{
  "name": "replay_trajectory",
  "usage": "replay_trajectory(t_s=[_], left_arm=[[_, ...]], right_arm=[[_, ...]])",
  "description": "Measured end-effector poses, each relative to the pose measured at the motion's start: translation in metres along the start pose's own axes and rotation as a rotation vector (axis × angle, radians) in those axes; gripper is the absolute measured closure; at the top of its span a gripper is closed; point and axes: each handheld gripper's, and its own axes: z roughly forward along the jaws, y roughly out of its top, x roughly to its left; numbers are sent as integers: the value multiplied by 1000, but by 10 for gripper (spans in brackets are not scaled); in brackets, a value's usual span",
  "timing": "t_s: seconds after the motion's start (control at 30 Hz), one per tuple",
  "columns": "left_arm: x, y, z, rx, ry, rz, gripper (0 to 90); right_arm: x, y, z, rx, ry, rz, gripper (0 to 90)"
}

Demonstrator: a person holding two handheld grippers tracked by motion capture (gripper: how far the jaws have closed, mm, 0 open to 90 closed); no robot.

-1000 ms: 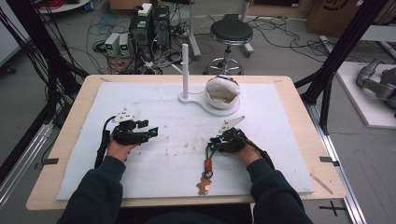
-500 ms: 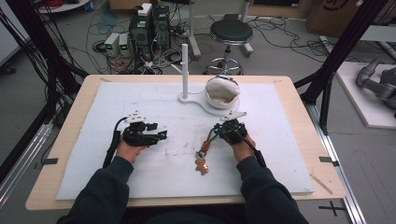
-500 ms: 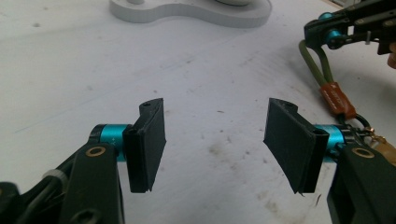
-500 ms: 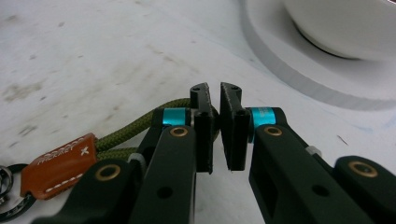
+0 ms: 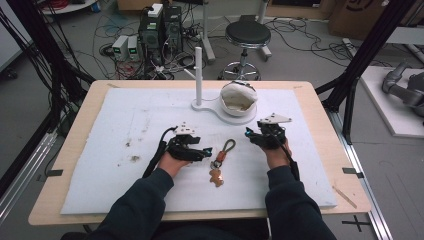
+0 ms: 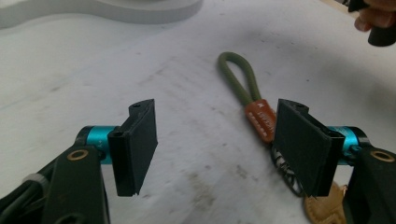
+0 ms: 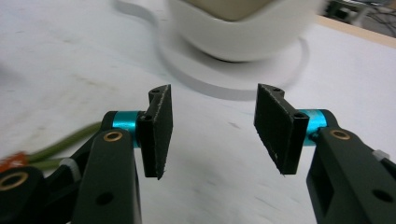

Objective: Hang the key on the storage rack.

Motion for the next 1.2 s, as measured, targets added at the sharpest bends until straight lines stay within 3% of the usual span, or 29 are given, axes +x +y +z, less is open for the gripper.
replay_trajectory(t_s=[0.17,0.27,0.33,0.37,0.43,0.53,0.57,0.63,0.83,0.9,1.2], left_arm=[[-13,7,23,41,-18,18,277],[-20,10,37,83,-13,39,256],[-26,10,45,132,0,71,251],[-29,10,47,145,24,107,247],[-32,11,47,159,65,132,299],[-31,12,43,173,106,182,478],[-30,13,42,178,100,178,560],[-27,12,39,177,88,179,624],[-18,10,32,132,33,96,716],[-16,10,28,109,24,86,728],[4,15,-10,-74,26,30,751]], right_arm=[[-25,-7,-11,5,-88,4,445],[-37,-12,-16,4,-108,43,404],[-42,-14,-17,-4,-110,58,386],[-42,-14,-18,-8,-113,64,374],[-43,-14,-18,-10,-112,70,372],[-41,-14,-17,-8,-108,60,372],[-40,-13,-17,-10,-108,53,373],[-39,-13,-18,-13,-108,51,372],[-40,-13,-18,-13,-104,64,373],[-40,-13,-19,-17,-100,70,372],[-46,-13,-28,-82,-74,112,364]])
